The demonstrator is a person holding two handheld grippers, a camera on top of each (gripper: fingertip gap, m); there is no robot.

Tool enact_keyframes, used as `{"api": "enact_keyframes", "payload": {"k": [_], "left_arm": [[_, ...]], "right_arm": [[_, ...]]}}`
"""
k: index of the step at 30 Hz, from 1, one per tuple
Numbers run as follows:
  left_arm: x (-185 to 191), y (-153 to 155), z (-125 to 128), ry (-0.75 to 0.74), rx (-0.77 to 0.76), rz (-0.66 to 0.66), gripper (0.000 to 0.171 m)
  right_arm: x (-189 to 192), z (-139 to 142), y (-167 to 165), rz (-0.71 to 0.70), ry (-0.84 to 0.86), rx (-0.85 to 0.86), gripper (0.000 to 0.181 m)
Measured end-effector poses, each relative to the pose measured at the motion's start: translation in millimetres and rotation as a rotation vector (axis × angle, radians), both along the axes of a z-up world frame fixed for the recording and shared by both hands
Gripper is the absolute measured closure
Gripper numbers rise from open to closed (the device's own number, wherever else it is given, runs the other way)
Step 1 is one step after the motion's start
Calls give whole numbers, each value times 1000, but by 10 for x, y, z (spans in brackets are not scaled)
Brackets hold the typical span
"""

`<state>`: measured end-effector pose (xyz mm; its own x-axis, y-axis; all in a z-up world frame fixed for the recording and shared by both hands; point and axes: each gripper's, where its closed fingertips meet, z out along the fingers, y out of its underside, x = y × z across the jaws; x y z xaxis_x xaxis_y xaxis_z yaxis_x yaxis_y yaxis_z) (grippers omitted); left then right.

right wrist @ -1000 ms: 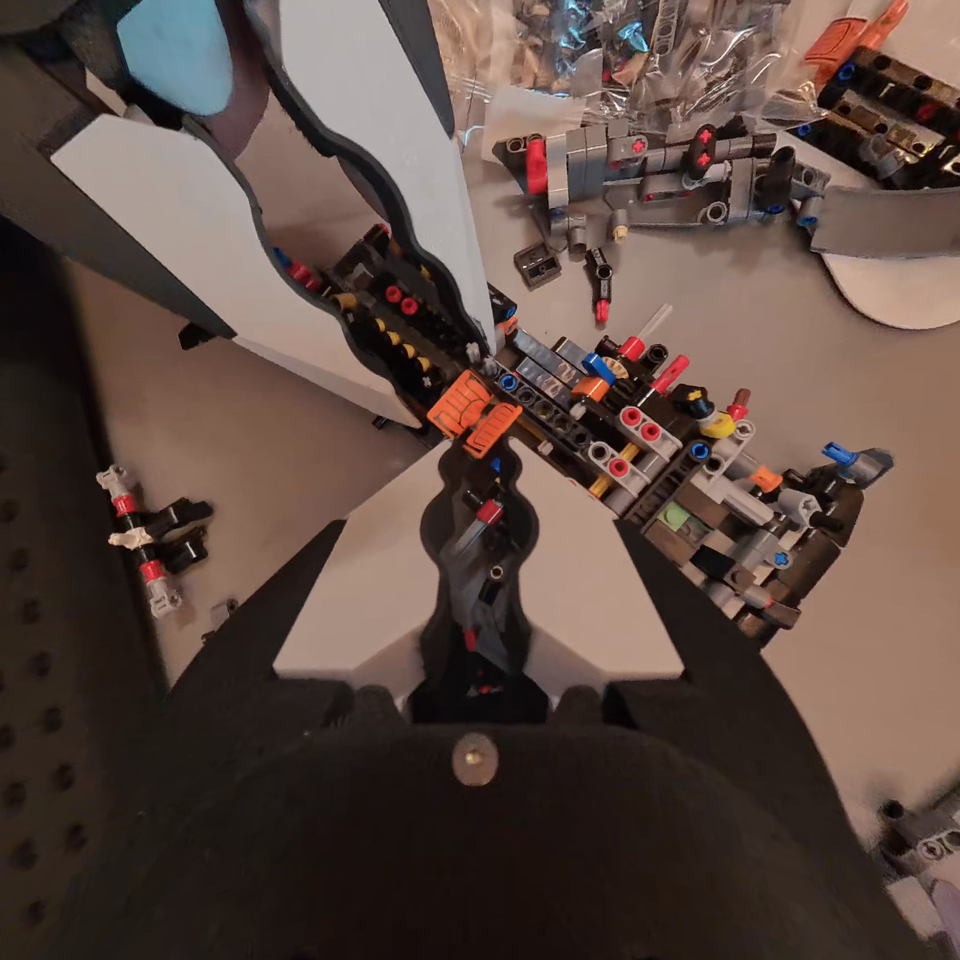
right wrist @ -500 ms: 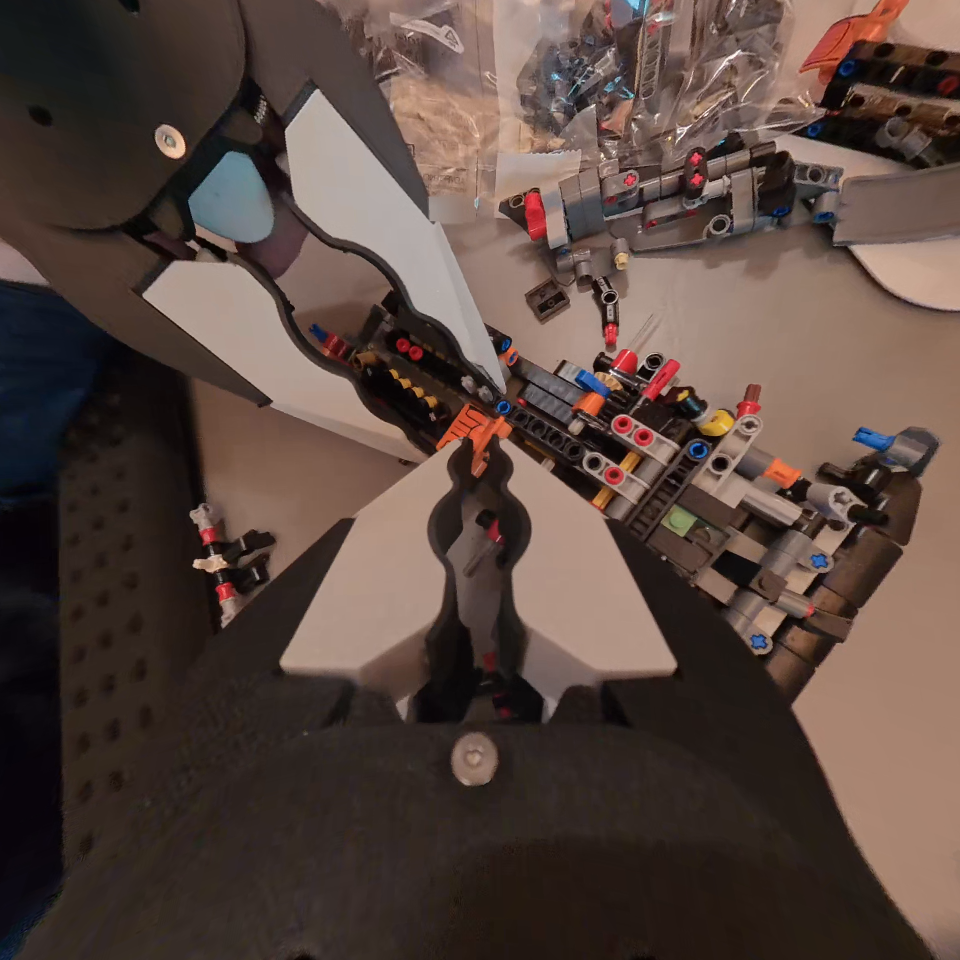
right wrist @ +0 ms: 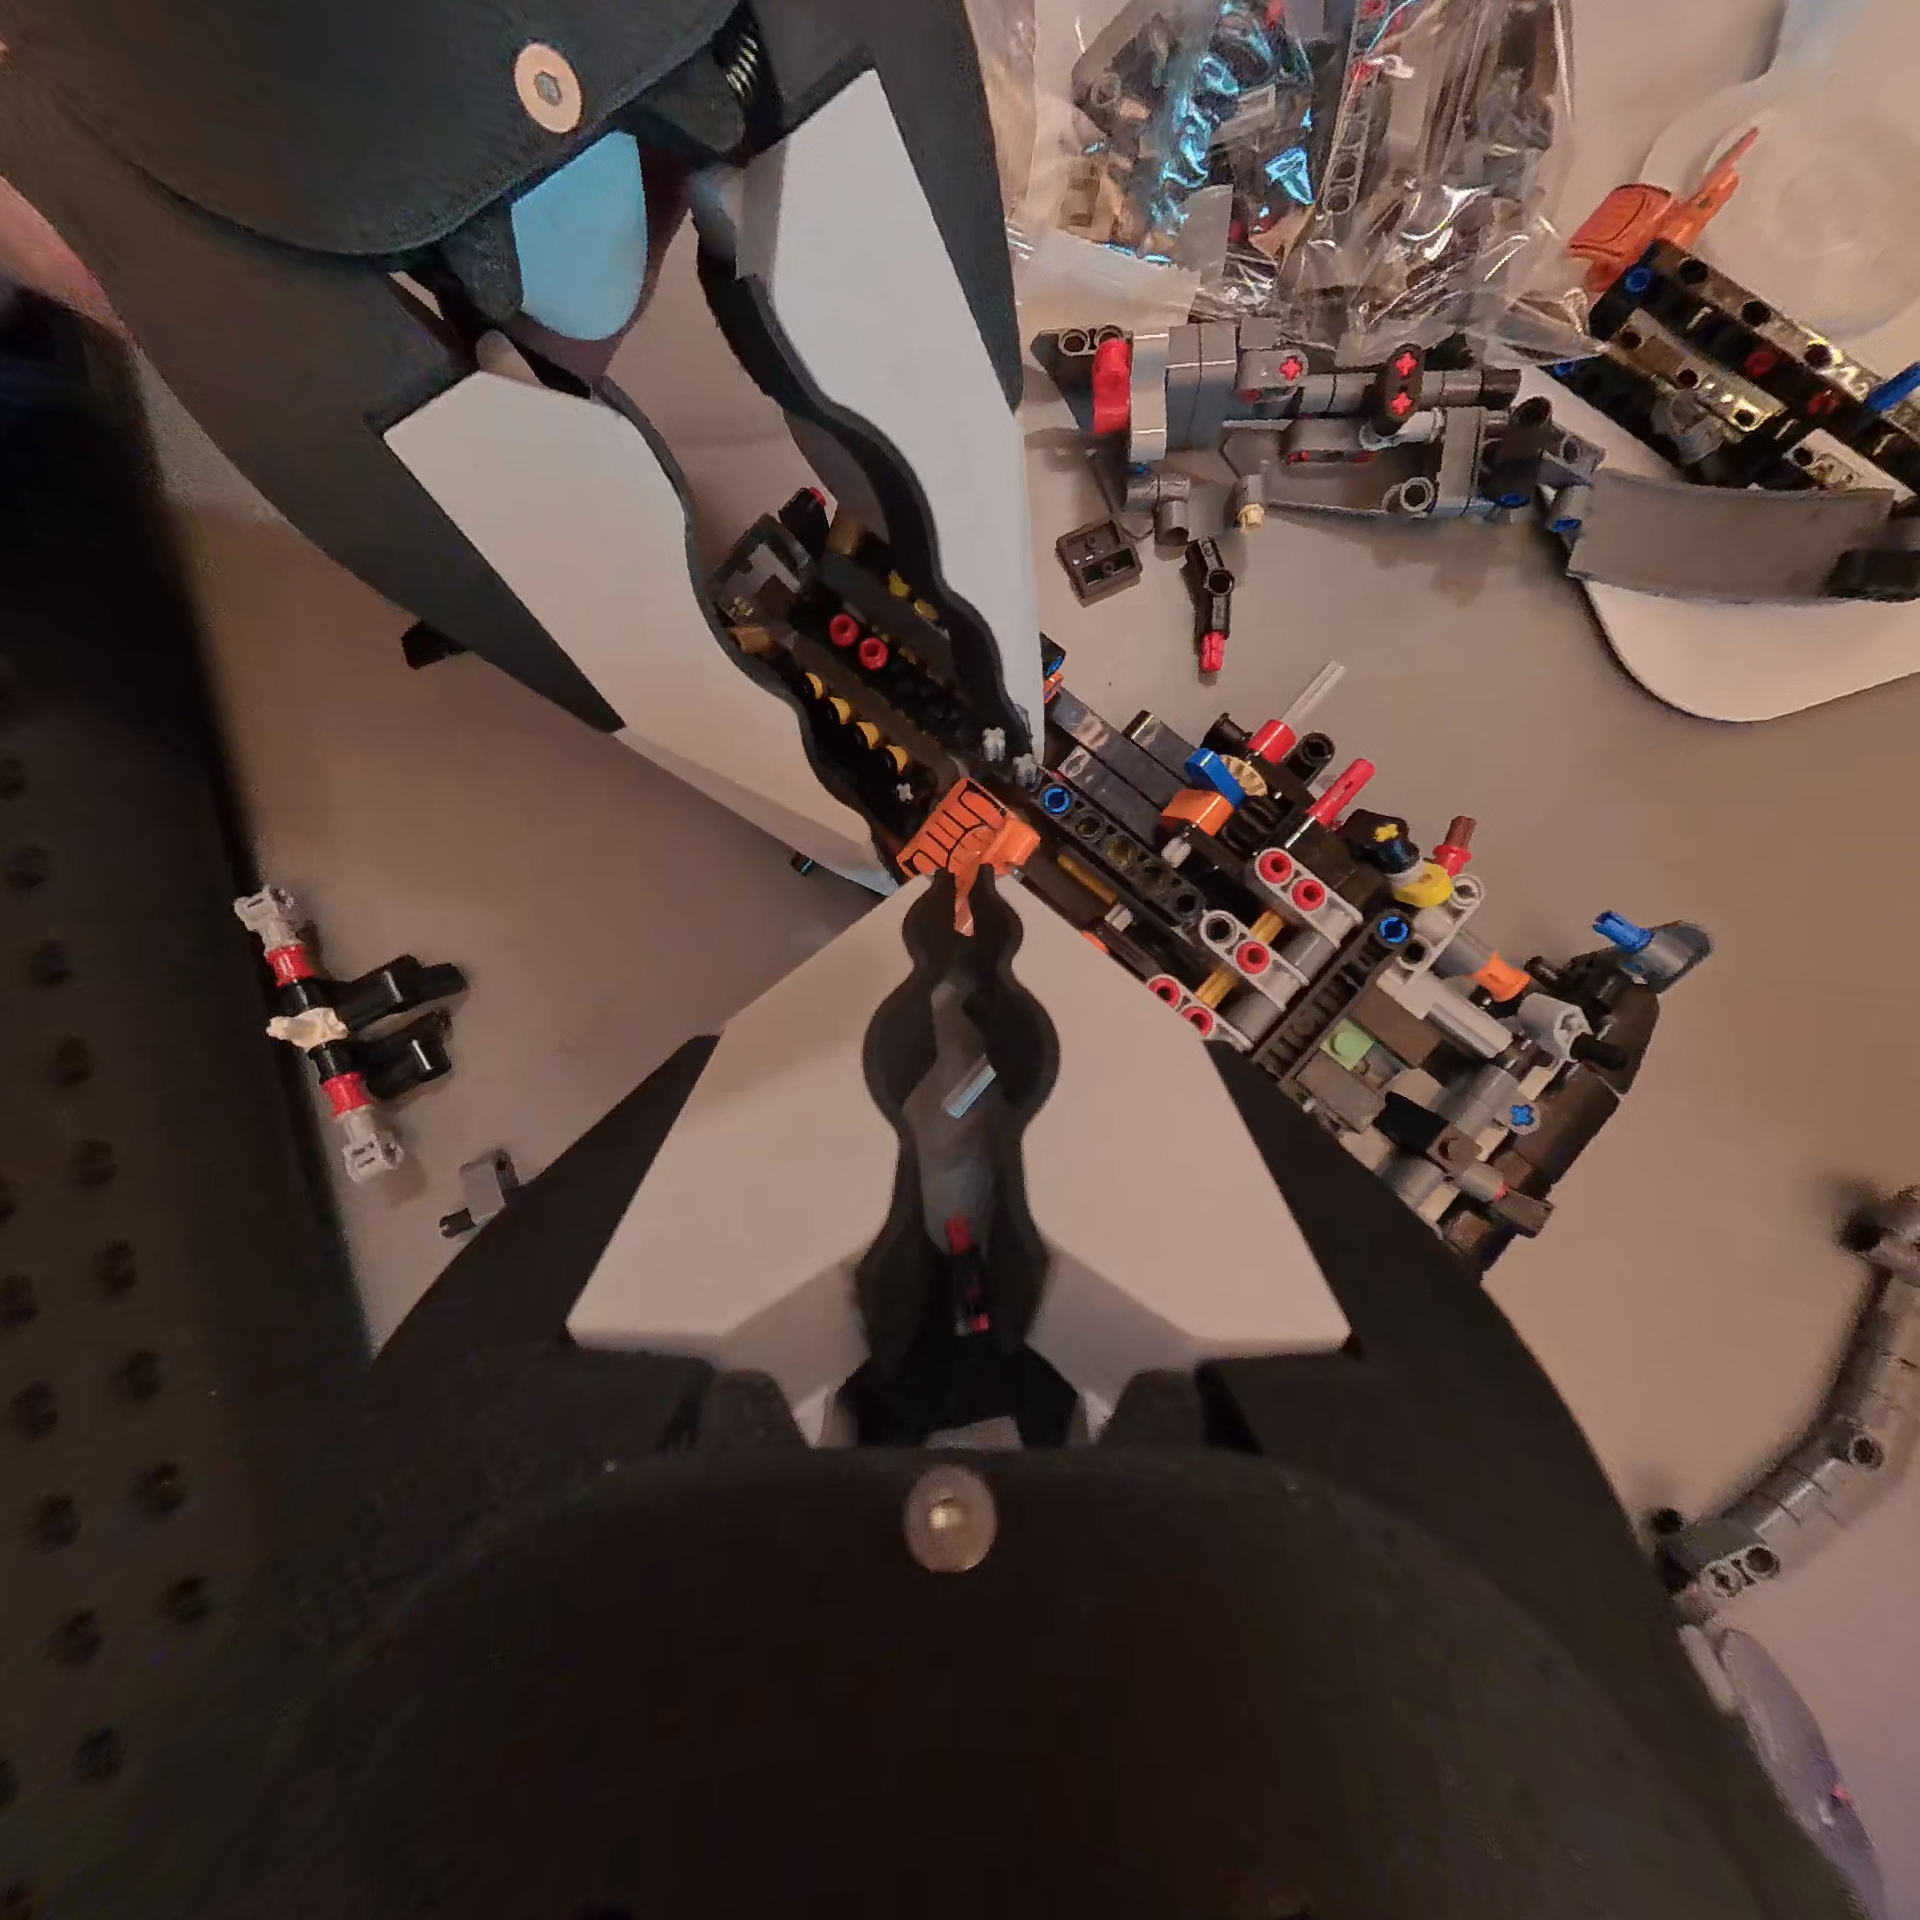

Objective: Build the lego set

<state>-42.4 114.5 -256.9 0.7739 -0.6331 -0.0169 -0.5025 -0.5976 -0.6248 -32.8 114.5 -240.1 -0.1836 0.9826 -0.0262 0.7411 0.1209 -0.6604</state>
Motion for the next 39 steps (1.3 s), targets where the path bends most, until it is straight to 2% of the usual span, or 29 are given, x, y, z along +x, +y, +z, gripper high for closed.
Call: {"api": "enact_keyframes", "payload": {"k": [4, 6, 9, 15, 17, 19, 21, 25, 28, 31, 35, 39], "left_arm": [[27, 25, 6, -9, 19, 6, 140], [45, 44, 16, -40, 23, 24, 140], [30, 51, 0, -34, 10, 43, 140], [-2, 67, 11, -66, 5, 78, 141], [-130, 93, 70, -113, 17, 146, 167], [-129, 69, 83, -137, 4, 137, 167], [-113, 91, 41, -43, 28, 127, 166], [-136, 99, 50, -65, 29, 143, 167], [-125, 101, 53, -57, 35, 140, 166], [-92, 110, 61, -74, 36, 130, 166], [-151, 126, 71, -83, 41, 154, 166], [-161, 169, 44, -67, 46, 161, 166]], "right_arm": [[-21, 21, 47, -29, 45, -189, 181], [-35, 24, 81, -49, 58, -226, 181], [-77, 12, 70, -44, 53, -128, 181], [-41, 20, 43, -3, 44, -76, 181], [-4, 33, 18, 11, 50, -90, 181], [-3, 28, 5, 23, 42, -71, 181], [-3, 26, 0, 39, 41, -37, 181], [2, 40, -29, 73, 50, 8, 181], [2, 61, 35, 43, 72, -52, 181], [10, 79, 155, -9, 79, -31, 181], [-9, 119, 38, 48, 90, 25, 181], [36, 51, 136, 27, 57, 17, 181]]}}
